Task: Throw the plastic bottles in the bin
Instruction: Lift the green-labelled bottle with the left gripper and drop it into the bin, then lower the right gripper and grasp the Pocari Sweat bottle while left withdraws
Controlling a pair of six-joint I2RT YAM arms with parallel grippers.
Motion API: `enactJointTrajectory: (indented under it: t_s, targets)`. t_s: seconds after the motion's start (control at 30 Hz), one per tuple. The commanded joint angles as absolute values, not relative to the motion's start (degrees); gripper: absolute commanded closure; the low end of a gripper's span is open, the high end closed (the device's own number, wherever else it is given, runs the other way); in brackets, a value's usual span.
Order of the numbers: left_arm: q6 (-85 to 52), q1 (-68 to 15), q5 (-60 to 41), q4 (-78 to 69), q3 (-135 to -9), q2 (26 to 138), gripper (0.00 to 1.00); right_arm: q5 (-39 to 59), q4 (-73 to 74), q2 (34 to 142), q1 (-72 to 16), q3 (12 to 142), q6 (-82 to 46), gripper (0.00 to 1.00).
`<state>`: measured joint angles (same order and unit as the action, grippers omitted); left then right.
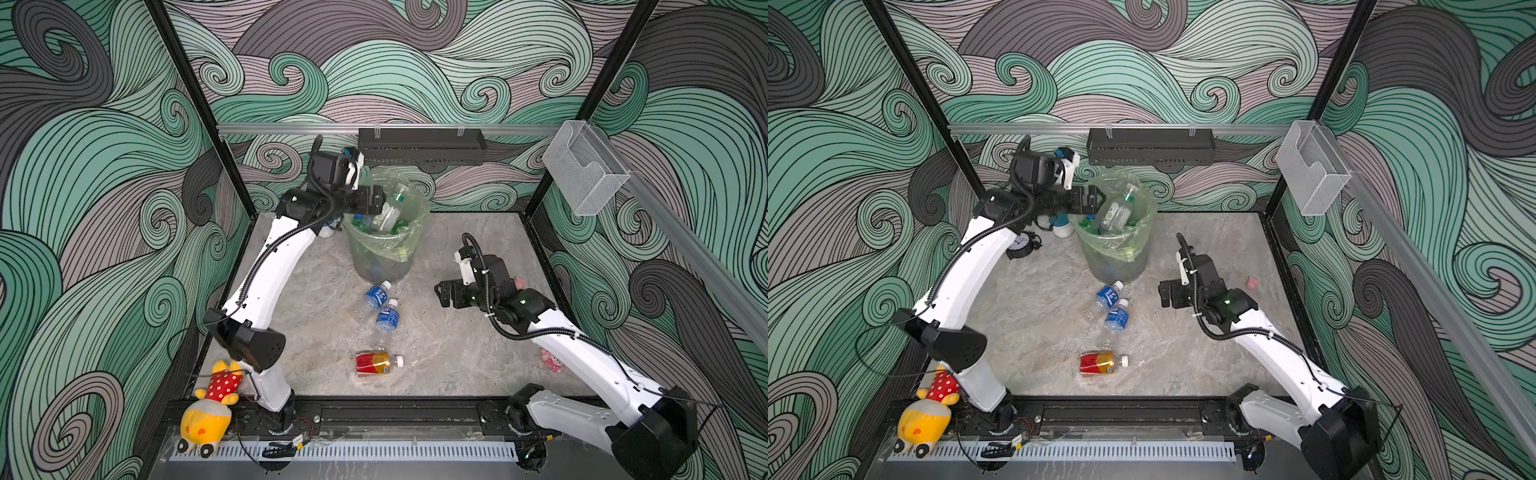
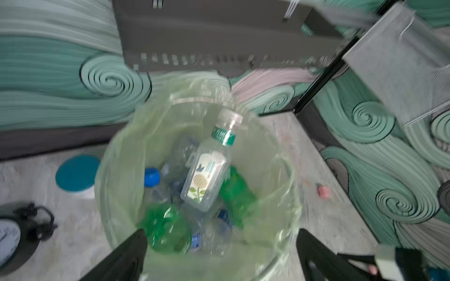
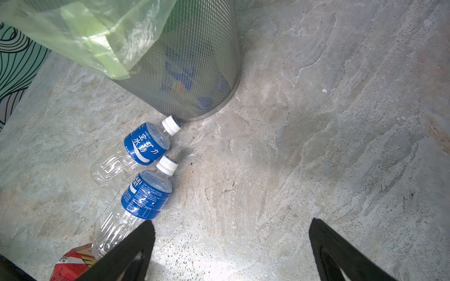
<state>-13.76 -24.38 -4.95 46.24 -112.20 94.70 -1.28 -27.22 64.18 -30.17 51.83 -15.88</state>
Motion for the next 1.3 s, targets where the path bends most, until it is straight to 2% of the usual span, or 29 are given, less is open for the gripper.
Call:
enactJointTrajectory:
  t_s: [0.0, 0.37, 0.57, 0.93, 1.27]
  targets:
    - [-13.88, -23.29, -3.61, 38.08, -101.7, 82.87, 0.01, -0.12, -27.12, 65.97, -29.83, 52.66, -15.97, 0.01]
    - [-16.23, -20.37, 6.0, 41.0, -69.45, 58.71, 0.01, 5.69, -25.17, 72.66, -30.92, 55.23, -20.02, 0.05]
    - [-19.37, -19.86, 6.35, 41.38, -57.6, 50.22, 0.01, 4.38, -27.1, 75.41, -37.94, 54.93, -23.02, 0.06]
    - [-20.62, -19.6, 8.44, 41.69, -50.45, 46.23, 0.01, 0.36, -24.61, 81.94, -47.81, 55.13, -33.23, 0.06]
    - [-21.2, -19.42, 8.0, 39.4, -47.31, 46.93, 0.01, 4.02, -18.42, 90.29, -51.59, 56.96, -35.67, 0.05]
